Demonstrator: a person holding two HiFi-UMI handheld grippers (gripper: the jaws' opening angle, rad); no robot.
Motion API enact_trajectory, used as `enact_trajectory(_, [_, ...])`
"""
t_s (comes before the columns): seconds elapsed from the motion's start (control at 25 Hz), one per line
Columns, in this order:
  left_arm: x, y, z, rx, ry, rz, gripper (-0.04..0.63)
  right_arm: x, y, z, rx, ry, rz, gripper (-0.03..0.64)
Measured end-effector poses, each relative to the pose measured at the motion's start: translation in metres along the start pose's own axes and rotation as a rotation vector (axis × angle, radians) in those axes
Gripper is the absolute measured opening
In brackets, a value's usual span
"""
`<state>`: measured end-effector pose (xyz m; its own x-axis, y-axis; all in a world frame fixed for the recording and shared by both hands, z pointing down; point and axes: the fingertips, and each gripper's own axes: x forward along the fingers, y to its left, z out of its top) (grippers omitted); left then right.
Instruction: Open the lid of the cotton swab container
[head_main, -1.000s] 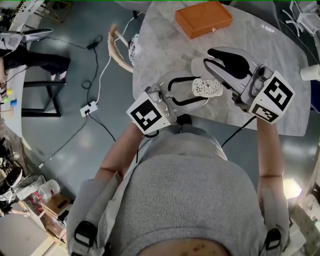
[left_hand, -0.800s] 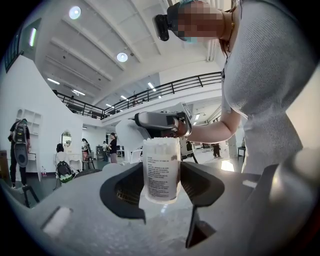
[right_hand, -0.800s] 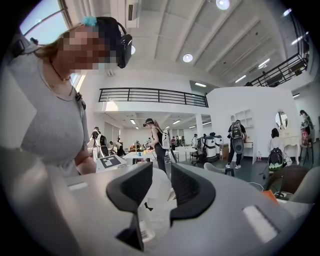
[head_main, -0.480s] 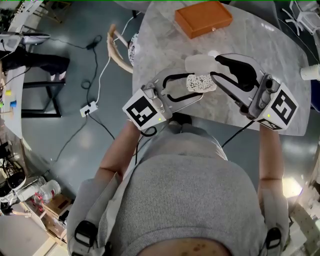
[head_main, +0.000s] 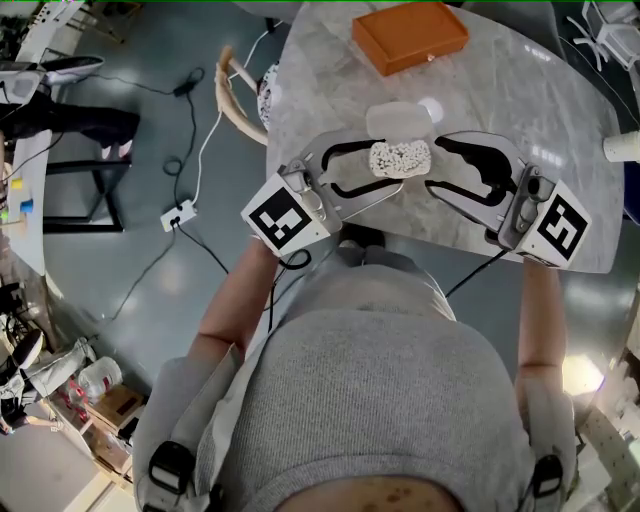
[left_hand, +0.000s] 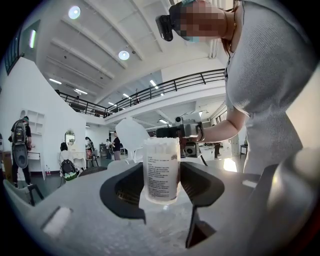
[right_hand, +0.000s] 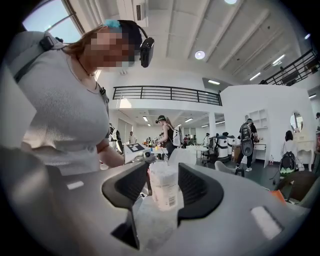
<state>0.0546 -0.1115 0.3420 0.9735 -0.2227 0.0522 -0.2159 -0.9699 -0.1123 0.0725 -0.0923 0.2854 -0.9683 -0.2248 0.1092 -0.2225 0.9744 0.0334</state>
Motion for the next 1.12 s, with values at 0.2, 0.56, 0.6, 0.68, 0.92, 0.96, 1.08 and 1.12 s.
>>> enact_trajectory(0.2, [0.004, 0.003, 0.007, 0.015, -0.009, -0.015, 0.225, 0.002, 0.001, -0.018, 0.014, 0.068, 0.004, 0.221])
enact_trajectory(0.56, [0.005, -0.006, 0.011, 0.024, -0.005, -0.085, 0.224, 0.012, 0.000, -0.026, 0.001, 0.080, 0.009, 0.219])
enact_trajectory(0.6, [0.006, -0.007, 0.011, 0.024, -0.005, -0.094, 0.224, 0.012, 0.001, -0.026, 0.003, 0.079, 0.015, 0.218])
enact_trajectory(0.68, [0.008, -0.010, 0.011, 0.024, -0.006, -0.110, 0.224, 0.012, 0.004, -0.026, 0.004, 0.073, 0.038, 0.213])
enact_trajectory(0.92, [0.010, -0.010, 0.002, 0.024, 0.020, -0.122, 0.226, 0.013, 0.005, -0.036, -0.033, 0.091, 0.056, 0.193])
enact_trajectory(0.96, [0.011, -0.009, 0.000, 0.017, 0.025, -0.123, 0.227, 0.014, 0.004, -0.038, -0.032, 0.091, 0.052, 0.193])
enact_trajectory(1.08, [0.014, -0.006, -0.011, 0.005, 0.051, -0.125, 0.227, 0.014, -0.001, -0.047, -0.024, 0.084, 0.039, 0.193])
enact_trajectory(1.12, [0.015, -0.005, -0.015, 0.006, 0.060, -0.125, 0.229, 0.014, -0.002, -0.050, -0.024, 0.087, 0.036, 0.192])
